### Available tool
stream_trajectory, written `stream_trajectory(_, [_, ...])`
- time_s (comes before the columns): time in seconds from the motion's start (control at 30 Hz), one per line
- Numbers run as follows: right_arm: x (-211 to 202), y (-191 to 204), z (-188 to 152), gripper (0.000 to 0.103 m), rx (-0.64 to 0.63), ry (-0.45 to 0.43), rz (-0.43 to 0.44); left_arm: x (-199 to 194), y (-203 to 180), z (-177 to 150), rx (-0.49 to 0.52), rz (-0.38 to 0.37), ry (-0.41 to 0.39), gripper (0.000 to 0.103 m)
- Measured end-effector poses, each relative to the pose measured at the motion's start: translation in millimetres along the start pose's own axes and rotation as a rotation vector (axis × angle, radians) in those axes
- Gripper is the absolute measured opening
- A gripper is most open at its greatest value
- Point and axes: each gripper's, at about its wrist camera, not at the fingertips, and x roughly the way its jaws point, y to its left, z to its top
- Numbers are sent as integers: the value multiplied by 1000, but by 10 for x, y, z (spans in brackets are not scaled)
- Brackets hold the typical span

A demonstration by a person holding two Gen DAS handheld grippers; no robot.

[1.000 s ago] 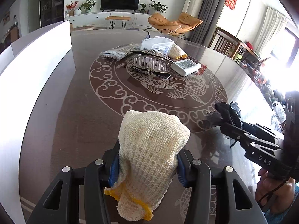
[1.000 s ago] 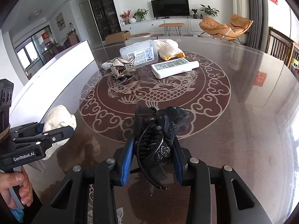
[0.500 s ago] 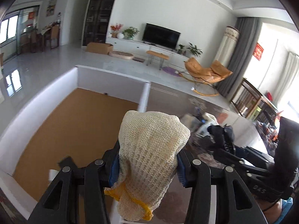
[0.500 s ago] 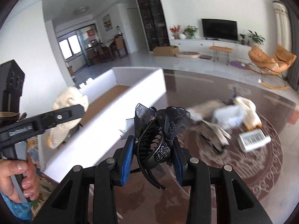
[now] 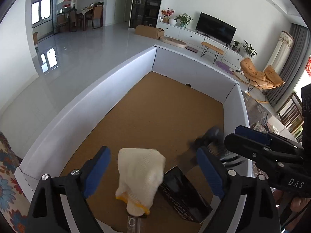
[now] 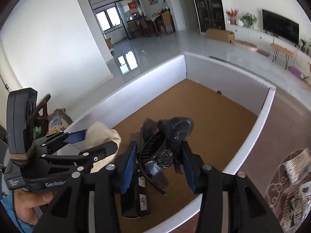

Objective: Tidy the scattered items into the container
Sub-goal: 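Open the left tool to drop the bag while the right tool releases the fascinator into the container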

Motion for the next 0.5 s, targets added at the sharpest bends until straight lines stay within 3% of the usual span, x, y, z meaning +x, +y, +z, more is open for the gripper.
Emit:
stream_trajectory(0.13, [-58,-102,-61,55,70,-55,39,-25,63,-61,-45,-3,-18,91])
stream_trajectory(0.27, [-321,-248,-231,55,88,-146,16,-184,-115,-136,-23,-31,-59,91])
stream_trajectory(0.37, [-600,-464,-539,55,112,-216,-41,-374,-459,-212,41,-70,-97,91])
stream_trajectory(0.5, [-1051,-891,-1140,55,152,-266,-183,-616,-1164,-405,166,-185,-141,91])
